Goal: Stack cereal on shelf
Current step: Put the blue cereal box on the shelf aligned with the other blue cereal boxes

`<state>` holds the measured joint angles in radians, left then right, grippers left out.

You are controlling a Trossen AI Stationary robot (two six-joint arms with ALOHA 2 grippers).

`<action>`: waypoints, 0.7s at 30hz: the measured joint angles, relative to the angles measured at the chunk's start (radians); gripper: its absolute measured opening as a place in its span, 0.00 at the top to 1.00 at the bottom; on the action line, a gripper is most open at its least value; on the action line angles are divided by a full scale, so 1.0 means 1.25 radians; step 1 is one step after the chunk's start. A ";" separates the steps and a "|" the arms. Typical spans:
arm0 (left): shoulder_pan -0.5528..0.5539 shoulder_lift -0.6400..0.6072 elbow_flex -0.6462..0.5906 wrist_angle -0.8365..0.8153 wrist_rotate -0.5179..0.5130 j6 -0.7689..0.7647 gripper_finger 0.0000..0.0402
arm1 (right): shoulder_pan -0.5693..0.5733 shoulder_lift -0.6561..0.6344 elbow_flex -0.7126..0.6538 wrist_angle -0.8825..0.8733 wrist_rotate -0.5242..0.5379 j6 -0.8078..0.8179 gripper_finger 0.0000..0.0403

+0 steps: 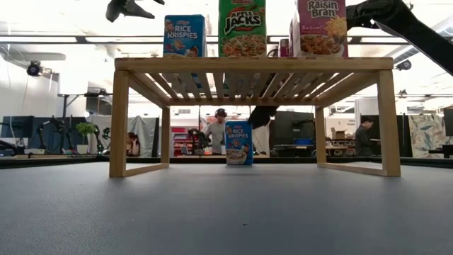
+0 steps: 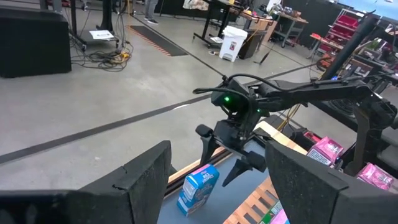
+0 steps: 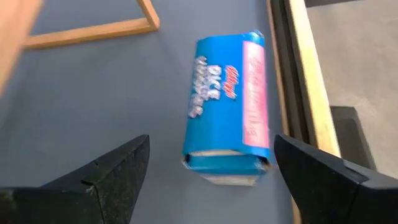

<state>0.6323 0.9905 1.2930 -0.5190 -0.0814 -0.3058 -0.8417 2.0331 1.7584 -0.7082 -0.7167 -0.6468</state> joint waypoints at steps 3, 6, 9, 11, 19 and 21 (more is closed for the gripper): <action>0.000 0.000 0.000 0.000 0.000 0.000 0.39 | 0.001 0.003 0.000 0.001 0.033 0.000 0.20; 0.000 0.000 0.000 -0.001 0.000 -0.002 0.39 | 0.002 0.004 0.000 0.002 0.039 0.000 0.25; 0.000 0.000 0.000 -0.001 0.000 -0.002 0.39 | 0.002 0.004 0.000 0.006 0.039 0.000 0.32; 0.000 0.000 0.000 -0.001 0.001 -0.002 0.39 | 0.002 0.004 0.000 0.006 0.045 0.002 0.36; 0.000 0.000 0.000 -0.002 0.001 -0.002 0.39 | 0.002 0.004 0.000 0.011 0.054 0.016 0.54; 0.000 0.000 0.000 -0.002 0.001 -0.002 0.39 | 0.002 0.004 0.000 0.014 0.055 0.028 0.57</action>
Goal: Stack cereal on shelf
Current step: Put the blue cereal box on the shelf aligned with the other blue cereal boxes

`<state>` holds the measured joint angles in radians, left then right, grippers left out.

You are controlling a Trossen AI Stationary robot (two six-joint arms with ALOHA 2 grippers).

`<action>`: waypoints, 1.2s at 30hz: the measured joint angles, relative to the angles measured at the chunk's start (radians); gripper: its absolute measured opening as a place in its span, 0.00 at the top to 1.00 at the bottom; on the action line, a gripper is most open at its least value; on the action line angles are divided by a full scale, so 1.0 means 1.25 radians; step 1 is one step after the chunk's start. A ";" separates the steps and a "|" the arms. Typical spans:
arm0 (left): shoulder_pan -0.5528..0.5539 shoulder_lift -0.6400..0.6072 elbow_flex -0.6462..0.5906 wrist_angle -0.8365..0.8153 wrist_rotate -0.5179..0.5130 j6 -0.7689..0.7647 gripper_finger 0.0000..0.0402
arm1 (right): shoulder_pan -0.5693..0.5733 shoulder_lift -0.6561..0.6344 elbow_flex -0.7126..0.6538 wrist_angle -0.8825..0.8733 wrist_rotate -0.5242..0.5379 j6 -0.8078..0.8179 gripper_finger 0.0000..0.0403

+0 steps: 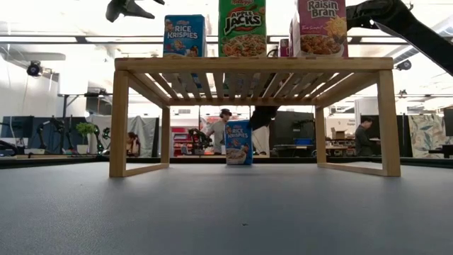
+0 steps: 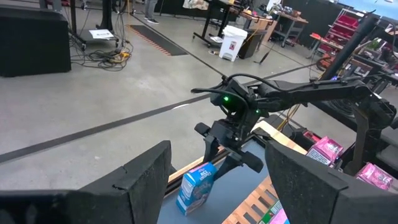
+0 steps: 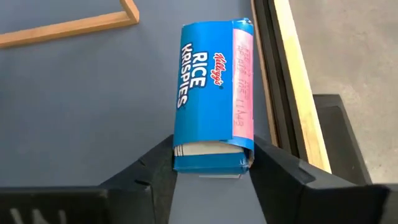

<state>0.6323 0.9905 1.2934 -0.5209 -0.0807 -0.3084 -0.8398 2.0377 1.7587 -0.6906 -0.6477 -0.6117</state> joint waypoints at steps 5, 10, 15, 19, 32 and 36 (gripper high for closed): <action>0.000 0.000 0.000 0.000 0.000 0.003 0.39 | -0.002 0.000 0.034 -0.006 0.024 0.026 0.63; 0.000 0.000 0.000 0.000 0.001 0.004 0.39 | -0.004 0.000 0.095 -0.029 0.026 0.032 0.65; 0.000 0.000 0.000 0.000 0.001 0.006 0.39 | -0.009 0.000 0.190 -0.092 0.066 0.019 0.64; 0.000 0.000 0.000 -0.001 0.001 0.016 0.39 | -0.025 0.000 0.280 -0.140 0.080 0.021 0.65; 0.000 0.000 0.000 -0.004 0.013 0.053 0.39 | -0.035 -0.048 0.467 -0.185 0.025 0.144 0.65; 0.000 0.000 0.000 -0.004 0.015 0.074 0.39 | -0.020 -0.082 0.475 -0.185 0.007 0.183 0.65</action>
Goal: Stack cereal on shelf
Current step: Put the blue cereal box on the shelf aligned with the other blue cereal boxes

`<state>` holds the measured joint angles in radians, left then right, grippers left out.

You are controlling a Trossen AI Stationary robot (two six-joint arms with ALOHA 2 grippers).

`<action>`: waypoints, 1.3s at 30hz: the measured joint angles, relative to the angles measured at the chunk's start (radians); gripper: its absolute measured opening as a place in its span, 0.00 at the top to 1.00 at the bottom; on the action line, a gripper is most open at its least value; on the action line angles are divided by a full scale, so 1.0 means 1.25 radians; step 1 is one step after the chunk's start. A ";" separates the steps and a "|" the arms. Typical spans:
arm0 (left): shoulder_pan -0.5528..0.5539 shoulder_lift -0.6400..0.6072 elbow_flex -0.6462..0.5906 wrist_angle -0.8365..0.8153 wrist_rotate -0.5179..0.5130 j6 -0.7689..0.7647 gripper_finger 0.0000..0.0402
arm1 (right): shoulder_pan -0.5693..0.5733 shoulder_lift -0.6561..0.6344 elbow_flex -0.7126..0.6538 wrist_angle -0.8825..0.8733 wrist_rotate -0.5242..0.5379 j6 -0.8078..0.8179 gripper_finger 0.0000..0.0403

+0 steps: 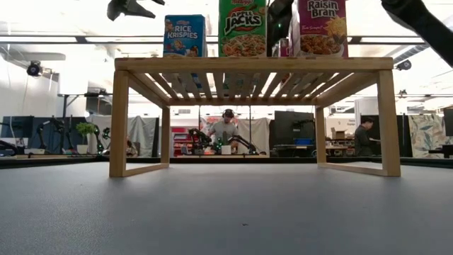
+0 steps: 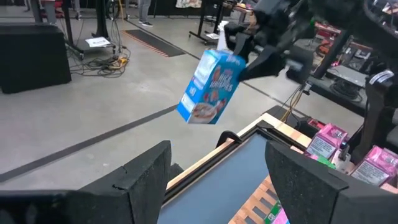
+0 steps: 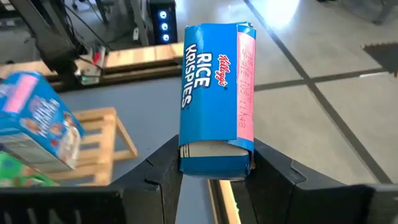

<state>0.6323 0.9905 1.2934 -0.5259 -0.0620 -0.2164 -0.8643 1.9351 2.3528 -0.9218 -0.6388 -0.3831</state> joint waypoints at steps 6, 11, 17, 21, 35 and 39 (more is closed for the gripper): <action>0.000 0.007 0.000 0.002 0.050 0.018 0.39 | 0.025 -0.040 0.000 0.008 -0.060 0.048 0.65; -0.001 0.027 0.000 0.016 0.122 0.019 0.39 | 0.047 -0.049 0.000 0.012 -0.170 0.112 0.65; -0.001 0.061 0.000 0.093 0.212 0.009 0.39 | 0.093 -0.055 0.000 0.012 -0.190 0.141 0.64; -0.001 0.077 0.000 0.115 0.230 -0.002 0.34 | 0.123 -0.055 0.000 0.011 -0.189 0.151 0.64; -0.001 0.126 0.000 0.116 0.333 -0.059 0.12 | 0.198 -0.055 0.000 0.011 -0.187 0.170 0.64; -0.001 0.135 0.000 0.134 0.354 -0.064 0.12 | 0.217 -0.055 0.000 0.011 -0.187 0.172 0.64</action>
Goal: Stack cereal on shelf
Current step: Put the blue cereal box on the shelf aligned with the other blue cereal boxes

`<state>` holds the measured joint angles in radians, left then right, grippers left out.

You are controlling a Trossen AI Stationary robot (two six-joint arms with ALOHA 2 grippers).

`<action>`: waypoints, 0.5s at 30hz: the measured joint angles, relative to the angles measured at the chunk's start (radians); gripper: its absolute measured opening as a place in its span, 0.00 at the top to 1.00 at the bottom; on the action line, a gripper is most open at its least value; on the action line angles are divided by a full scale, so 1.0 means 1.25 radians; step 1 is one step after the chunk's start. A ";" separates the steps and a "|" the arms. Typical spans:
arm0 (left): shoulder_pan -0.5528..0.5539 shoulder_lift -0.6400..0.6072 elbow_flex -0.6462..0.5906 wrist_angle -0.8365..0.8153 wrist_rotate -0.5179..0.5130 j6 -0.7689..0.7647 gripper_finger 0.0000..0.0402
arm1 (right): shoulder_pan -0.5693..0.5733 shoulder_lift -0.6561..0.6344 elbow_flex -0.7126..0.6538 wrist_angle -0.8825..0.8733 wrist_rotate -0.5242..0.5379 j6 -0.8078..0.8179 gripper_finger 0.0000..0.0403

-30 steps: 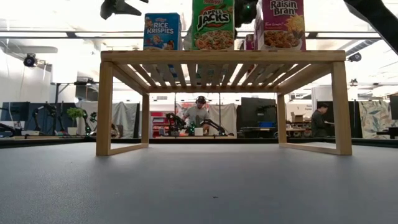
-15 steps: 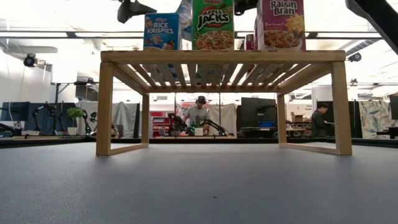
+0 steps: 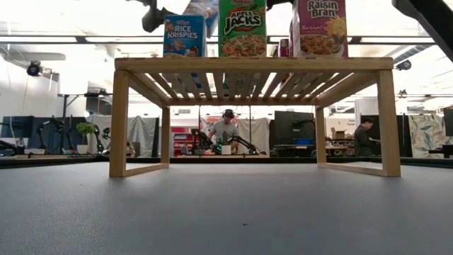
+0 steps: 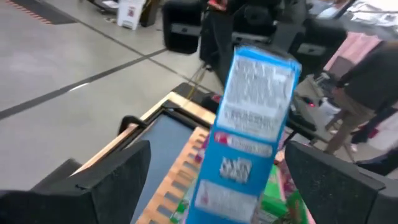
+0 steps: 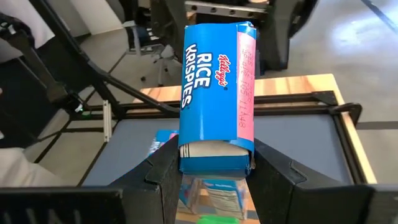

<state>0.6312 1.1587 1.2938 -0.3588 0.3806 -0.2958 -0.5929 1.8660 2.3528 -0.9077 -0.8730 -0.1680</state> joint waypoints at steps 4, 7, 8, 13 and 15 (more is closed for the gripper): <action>0.000 0.012 0.000 0.039 0.056 -0.021 0.12 | 0.016 0.000 0.000 0.000 0.000 0.000 0.64; 0.000 0.024 0.000 0.051 0.088 -0.032 0.12 | 0.025 0.000 0.000 0.000 0.000 0.000 0.64; -0.001 0.028 0.000 0.051 0.096 -0.036 0.12 | 0.026 0.000 0.000 0.000 0.000 0.000 0.64; -0.002 0.052 0.000 0.061 0.126 -0.043 0.16 | 0.030 0.000 0.000 0.000 0.001 0.001 0.64; -0.002 0.061 0.000 0.062 0.128 -0.043 0.18 | 0.029 0.000 0.000 0.000 0.003 0.001 0.64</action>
<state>0.6281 1.2353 1.2942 -0.2817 0.5400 -0.3496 -0.5566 1.8660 2.3528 -0.9079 -0.8697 -0.1673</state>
